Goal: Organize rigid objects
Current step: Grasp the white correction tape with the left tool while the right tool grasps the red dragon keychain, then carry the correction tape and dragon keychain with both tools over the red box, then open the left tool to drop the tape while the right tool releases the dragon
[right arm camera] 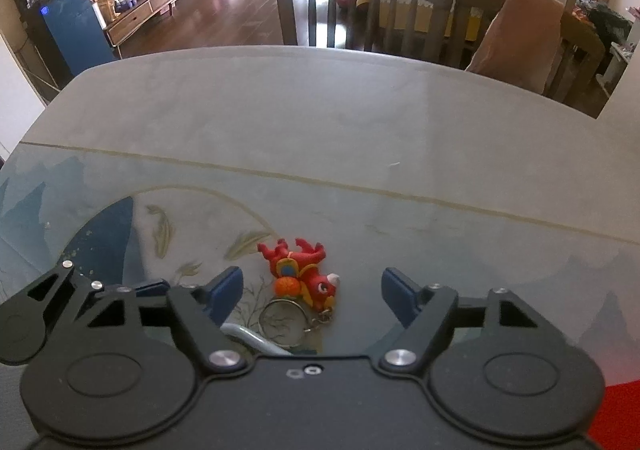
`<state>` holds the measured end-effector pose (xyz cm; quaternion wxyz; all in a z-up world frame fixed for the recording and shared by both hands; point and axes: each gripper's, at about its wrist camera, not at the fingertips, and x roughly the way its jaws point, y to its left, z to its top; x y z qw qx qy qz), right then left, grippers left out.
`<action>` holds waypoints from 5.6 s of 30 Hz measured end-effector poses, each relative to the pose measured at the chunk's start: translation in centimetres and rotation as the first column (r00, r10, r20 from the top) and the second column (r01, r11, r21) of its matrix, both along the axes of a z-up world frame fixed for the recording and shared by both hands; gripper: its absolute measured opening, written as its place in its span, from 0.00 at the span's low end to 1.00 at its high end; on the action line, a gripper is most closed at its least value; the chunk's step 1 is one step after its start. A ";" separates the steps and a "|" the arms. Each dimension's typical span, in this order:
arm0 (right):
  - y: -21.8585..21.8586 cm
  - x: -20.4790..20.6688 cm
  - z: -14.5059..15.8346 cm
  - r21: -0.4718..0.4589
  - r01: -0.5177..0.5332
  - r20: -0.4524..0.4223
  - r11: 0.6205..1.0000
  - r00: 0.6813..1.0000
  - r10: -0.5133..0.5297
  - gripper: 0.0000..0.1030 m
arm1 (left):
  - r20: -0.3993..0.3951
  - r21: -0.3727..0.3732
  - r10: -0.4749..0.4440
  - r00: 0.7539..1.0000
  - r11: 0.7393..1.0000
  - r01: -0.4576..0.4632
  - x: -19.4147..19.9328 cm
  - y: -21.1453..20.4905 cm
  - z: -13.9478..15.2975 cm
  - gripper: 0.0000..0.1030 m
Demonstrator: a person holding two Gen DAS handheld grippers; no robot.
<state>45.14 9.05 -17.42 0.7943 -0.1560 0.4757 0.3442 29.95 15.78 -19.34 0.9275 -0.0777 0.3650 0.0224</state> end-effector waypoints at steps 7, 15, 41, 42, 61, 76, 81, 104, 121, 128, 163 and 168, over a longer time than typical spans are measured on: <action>0.1 0.3 -0.2 -0.011 -0.001 -0.007 1.000 1.000 0.001 0.60 | 0.023 -0.028 -0.015 1.000 0.999 0.016 -0.1 -0.1 -0.3 0.90; 0.6 -0.2 -0.1 -0.030 -0.020 0.033 0.999 0.999 0.021 0.43 | 0.044 -0.049 -0.025 0.999 0.998 0.027 -0.7 -0.4 -0.1 0.75; -5.6 -0.6 2.9 0.075 0.097 -0.019 0.992 0.995 -0.096 0.36 | 0.041 -0.066 -0.254 0.966 0.964 0.256 -1.2 -1.6 0.2 0.62; -5.9 -0.7 3.0 0.078 0.102 -0.020 0.992 0.995 -0.101 0.36 | 0.041 -0.051 -0.262 0.964 0.963 0.264 -1.2 -1.9 0.1 0.62; -10.1 -2.5 6.2 0.143 0.172 -0.012 0.975 0.985 -0.172 0.36 | 0.023 0.076 -0.253 0.967 0.965 0.251 0.2 -5.4 -0.2 0.58; -16.9 -6.3 11.6 0.180 0.187 0.035 0.966 0.980 -0.196 0.36 | 0.009 -0.003 -0.107 0.994 0.994 0.107 -3.0 -6.8 4.2 0.58; -19.5 -7.2 13.5 0.201 0.171 0.058 0.964 0.981 -0.186 0.36 | 0.025 -0.002 -0.085 0.996 0.996 0.085 -3.9 -8.0 7.7 0.58; -37.0 -4.7 15.1 0.197 0.195 0.080 0.961 0.973 -0.214 0.36 | 0.065 0.051 -0.094 0.993 0.995 0.091 -0.2 -23.1 16.4 0.58; -43.0 -1.8 9.2 0.097 0.215 0.038 0.972 0.975 -0.219 0.36 | -0.043 0.079 -0.167 0.985 0.982 0.170 11.1 -32.1 12.9 0.58; -41.8 -1.5 7.2 0.048 0.154 0.039 0.987 0.987 -0.156 0.36 | -0.096 0.067 -0.185 0.978 0.979 0.192 14.9 -34.1 10.7 0.58; -42.1 -2.3 7.0 0.058 0.210 0.004 0.976 0.977 -0.211 0.44 | -0.168 -0.001 -0.219 0.961 0.975 0.222 13.5 -34.7 9.9 0.60; -42.4 -3.3 8.6 0.095 0.233 0.023 0.968 0.972 -0.236 0.48 | -0.126 -0.013 -0.217 0.968 0.976 0.217 11.6 -33.8 11.4 0.61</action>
